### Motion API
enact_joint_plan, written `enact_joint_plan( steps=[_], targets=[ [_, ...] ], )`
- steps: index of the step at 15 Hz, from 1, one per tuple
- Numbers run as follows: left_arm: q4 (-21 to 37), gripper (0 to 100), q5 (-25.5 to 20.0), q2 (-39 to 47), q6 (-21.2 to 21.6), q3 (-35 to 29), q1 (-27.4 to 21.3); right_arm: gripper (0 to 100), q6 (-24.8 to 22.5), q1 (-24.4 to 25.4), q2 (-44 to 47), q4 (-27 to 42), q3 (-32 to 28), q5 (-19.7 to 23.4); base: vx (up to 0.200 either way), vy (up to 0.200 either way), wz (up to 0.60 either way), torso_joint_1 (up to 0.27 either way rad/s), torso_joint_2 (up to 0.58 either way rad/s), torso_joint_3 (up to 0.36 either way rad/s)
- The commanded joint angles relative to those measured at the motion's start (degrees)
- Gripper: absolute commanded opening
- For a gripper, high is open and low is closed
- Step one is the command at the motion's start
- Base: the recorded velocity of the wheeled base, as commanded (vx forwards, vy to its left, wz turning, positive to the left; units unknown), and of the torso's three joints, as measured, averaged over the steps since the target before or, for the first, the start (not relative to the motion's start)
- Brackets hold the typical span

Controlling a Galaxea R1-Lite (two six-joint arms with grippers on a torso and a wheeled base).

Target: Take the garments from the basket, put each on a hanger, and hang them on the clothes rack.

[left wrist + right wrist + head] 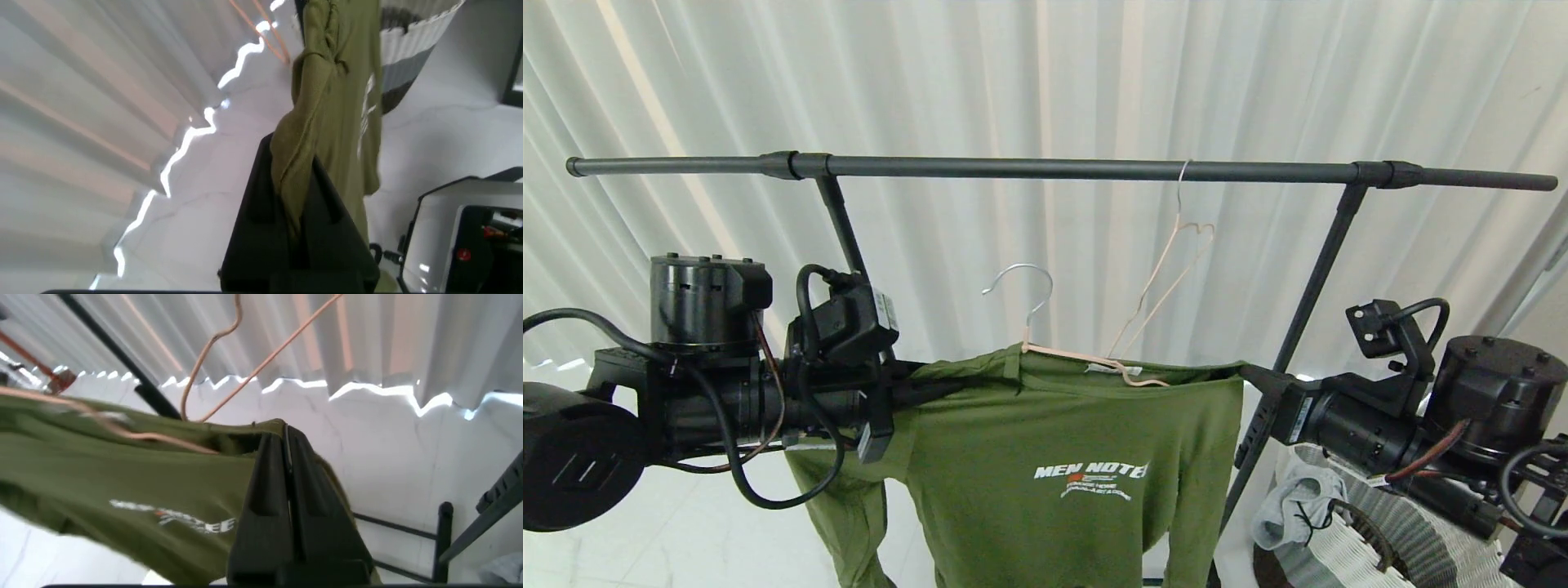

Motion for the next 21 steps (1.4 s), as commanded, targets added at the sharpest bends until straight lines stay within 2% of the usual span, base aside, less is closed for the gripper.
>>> enact_joint_plan(
  steps=[1,7,13,17,18,21],
  targets=[
    [-0.1,0,0.5,1.2,0.0,0.0,-0.3,0,-0.2,0.3,-5.2,3.8,-1.6,1.3,0.0,0.0,0.0,0.0,0.0,0.0],
    [-0.5,0,0.5,1.2,-0.8,-0.6,-0.4,0,-2.3,6.6,-10.1,13.1,-2.3,1.8,0.0,0.0,0.0,0.0,0.0,0.0],
    [-0.8,0,0.3,0.8,-1.8,-1.0,-0.5,0,-2.4,7.4,-10.6,15.3,-1.7,1.9,0.0,0.0,0.0,0.0,0.0,0.0],
    [-3.1,0,0.3,0.8,-4.7,-1.5,-2.4,0,-2.8,7.4,-11.1,17.5,-1.9,1.8,0.0,0.0,0.0,0.0,0.0,0.0],
    [-3.4,0,0.3,0.8,-4.7,-1.5,-2.7,100,-3.5,7.4,-11.1,18.1,-1.8,1.8,0.0,0.0,0.0,0.0,0.0,0.0],
    [-3.5,0,0.3,0.8,-4.8,-1.5,-3.2,100,-4.1,7.2,-11.9,20.1,-1.8,1.5,0.0,0.0,0.0,0.0,0.0,0.0]
  ],
)
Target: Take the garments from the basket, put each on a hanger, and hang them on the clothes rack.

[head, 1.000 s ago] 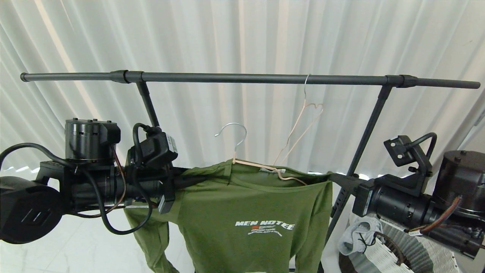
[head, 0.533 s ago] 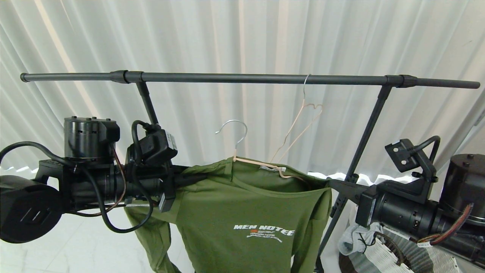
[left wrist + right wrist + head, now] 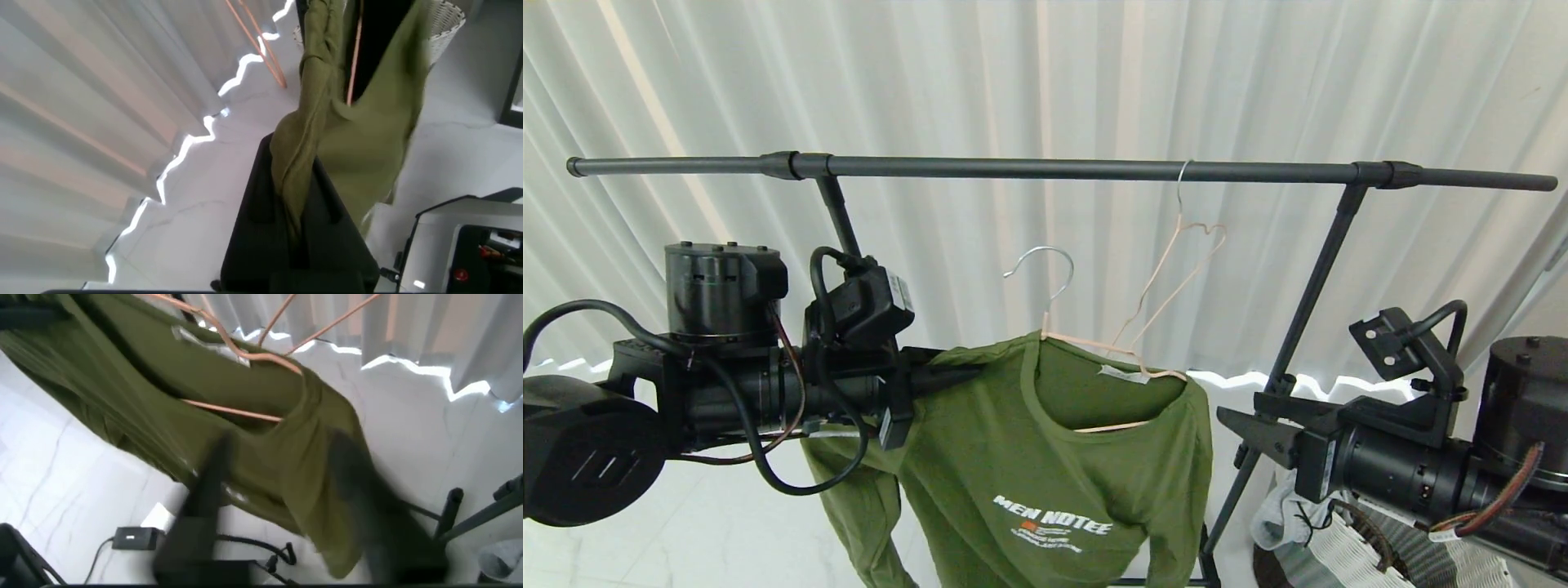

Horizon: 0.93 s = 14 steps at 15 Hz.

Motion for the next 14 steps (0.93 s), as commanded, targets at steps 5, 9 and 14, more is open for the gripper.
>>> enact_joint_plan(
  steps=[5,9,14],
  targets=[
    [-0.1,0,-6.6,0.0,0.4,0.9,-0.2,100,-7.5,-2.7,-3.0,9.7,-2.2,4.9,0.0,0.0,0.0,0.0,0.0,0.0],
    [-0.1,0,-8.1,0.2,0.7,1.7,-0.2,100,-15.8,-2.7,-2.7,14.9,-6.5,14.1,0.0,0.0,0.0,0.0,0.0,0.0],
    [-0.1,0,-12.7,0.6,2.9,5.2,-1.1,100,-28.8,-2.6,-0.3,23.6,-11.7,25.3,0.0,0.0,0.0,0.0,0.0,0.0]
  ],
)
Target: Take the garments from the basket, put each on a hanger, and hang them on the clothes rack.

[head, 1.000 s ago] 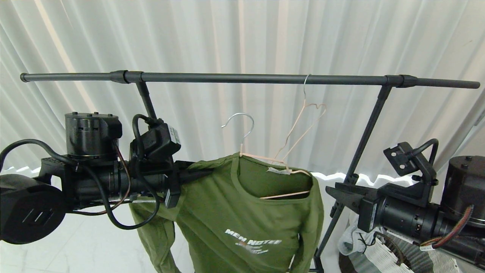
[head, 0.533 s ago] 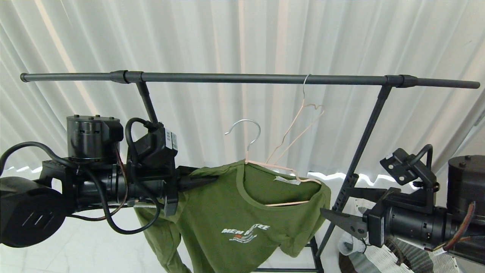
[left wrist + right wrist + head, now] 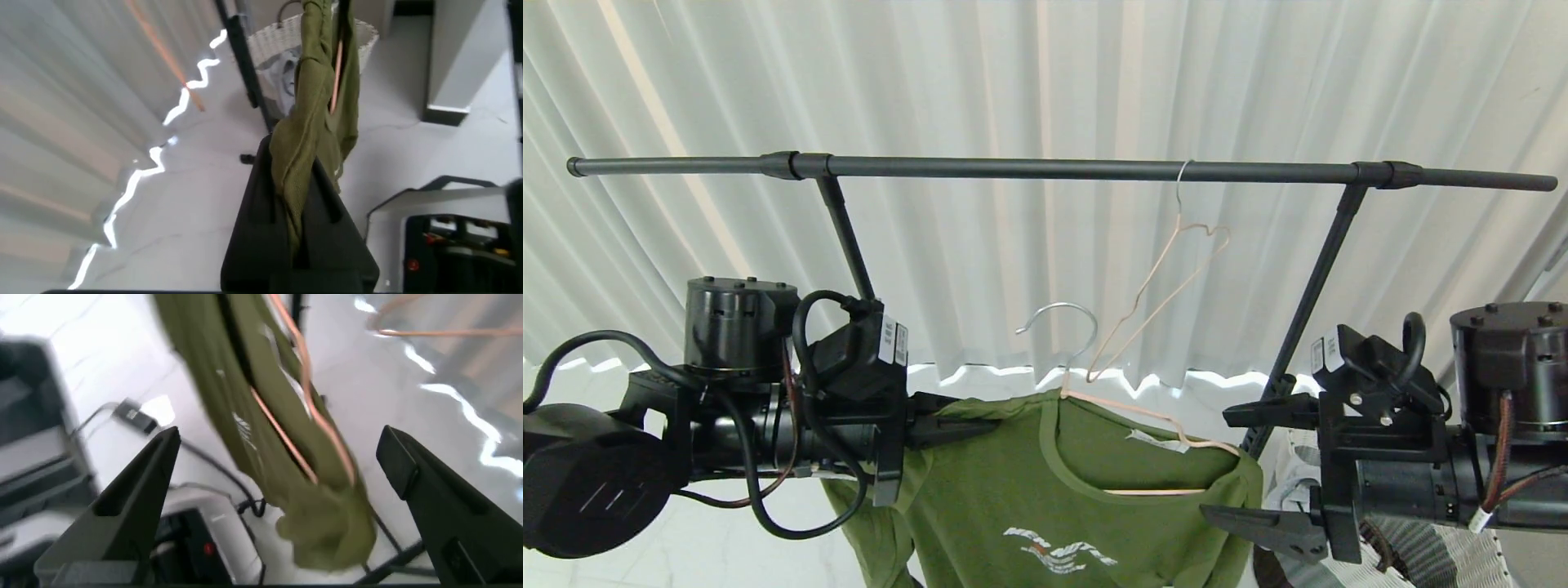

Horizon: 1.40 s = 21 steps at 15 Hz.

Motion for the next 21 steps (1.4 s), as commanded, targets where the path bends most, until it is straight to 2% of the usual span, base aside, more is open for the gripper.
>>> enact_joint_plan(
  steps=[1,4,7,11,18,19,21],
  targets=[
    [0.0,0,-0.6,0.1,0.0,0.5,-0.3,100,-2.9,0.2,1.9,2.4,-2.8,2.5,0.0,0.0,0.0,0.0,0.0,0.0],
    [0.0,0,-2.1,-0.1,0.0,0.5,-2.5,100,-6.6,1.2,4.7,4.3,-5.3,4.6,0.0,0.0,0.0,0.0,0.0,0.0],
    [0.0,0,-2.1,0.0,0.0,0.6,-4.6,100,-7.1,3.2,7.8,4.9,-7.7,4.6,0.0,0.0,0.0,0.0,0.0,0.0],
    [0.0,0,-2.1,-0.2,-0.1,0.2,-5.8,100,-10.7,3.3,10.3,11.2,-12.1,4.2,0.0,0.0,0.0,0.0,0.0,0.0],
    [0.0,0,-2.1,0.0,-0.3,0.0,-5.6,100,-10.9,4.6,11.6,12.3,-13.6,2.4,0.0,0.0,0.0,0.0,0.0,0.0],
    [0.0,0,-2.1,0.0,-0.3,0.0,-5.5,0,-11.0,4.8,11.6,12.3,-13.6,2.4,0.0,0.0,0.0,0.0,0.0,0.0],
    [0.0,0,-2.1,-0.2,-0.4,0.0,-5.5,0,-10.9,4.9,11.9,12.3,-13.6,1.7,0.0,0.0,0.0,0.0,0.0,0.0]
  ],
)
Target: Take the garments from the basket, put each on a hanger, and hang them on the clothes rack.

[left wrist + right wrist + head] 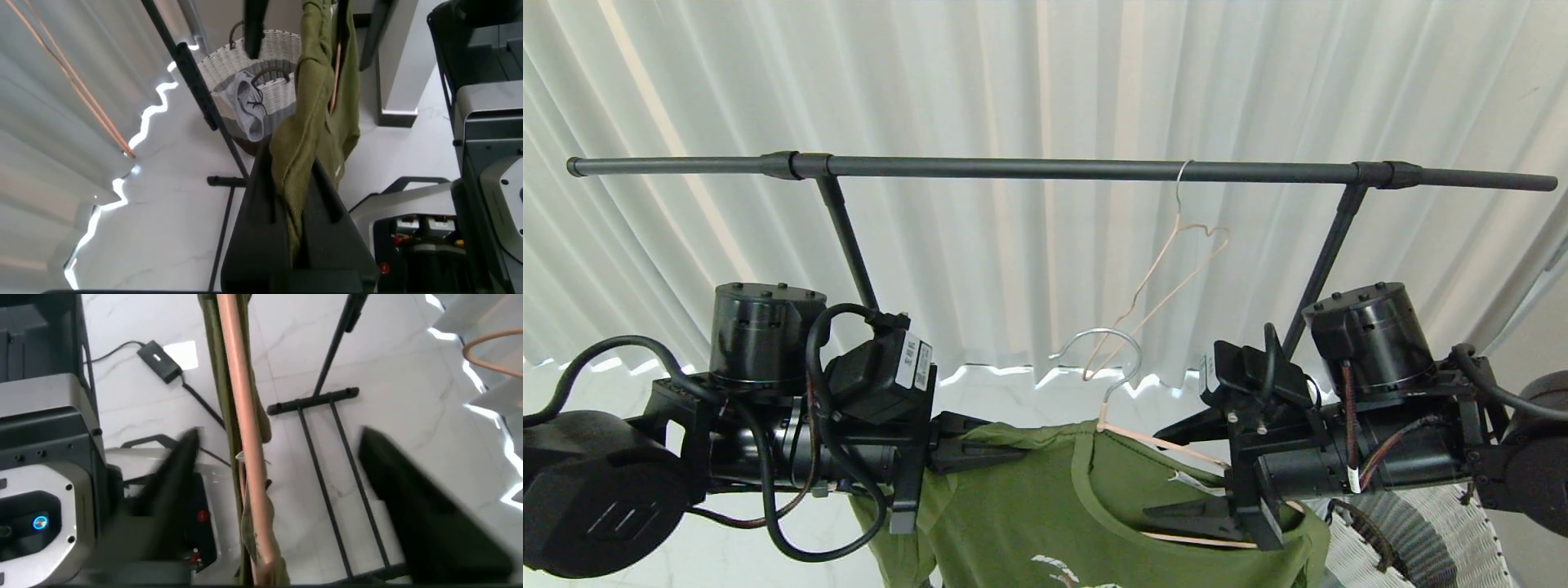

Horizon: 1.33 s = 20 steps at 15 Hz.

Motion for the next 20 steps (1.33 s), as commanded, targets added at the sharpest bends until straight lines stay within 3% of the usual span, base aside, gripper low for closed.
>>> enact_joint_plan(
  steps=[1,8,9,15,20],
  targets=[
    [0.0,0,0.0,-0.1,0.0,0.0,0.0,0,0.0,0.1,0.4,-0.1,0.0,-0.9,0.0,0.0,0.0,0.0,0.0,0.0],
    [0.0,0,0.1,-0.6,-0.1,0.1,0.0,0,0.0,0.1,-0.1,-0.5,-0.3,-1.4,0.0,0.0,0.0,0.0,0.0,0.0],
    [0.0,100,0.2,-0.6,-0.1,0.0,0.0,0,0.0,0.1,-0.2,-0.5,-0.2,-1.3,0.0,0.0,0.0,0.0,0.0,0.0],
    [0.0,100,0.1,-0.5,-0.2,-0.1,1.2,0,0.0,-0.1,-1.1,-0.5,-0.4,-1.4,0.0,0.0,0.0,0.0,0.0,0.0],
    [0.0,100,0.0,-0.2,-0.2,0.0,5.3,0,0.0,-1.9,-2.2,-1.1,-0.4,-1.2,0.0,0.0,0.0,0.0,0.0,0.0]
  ],
)
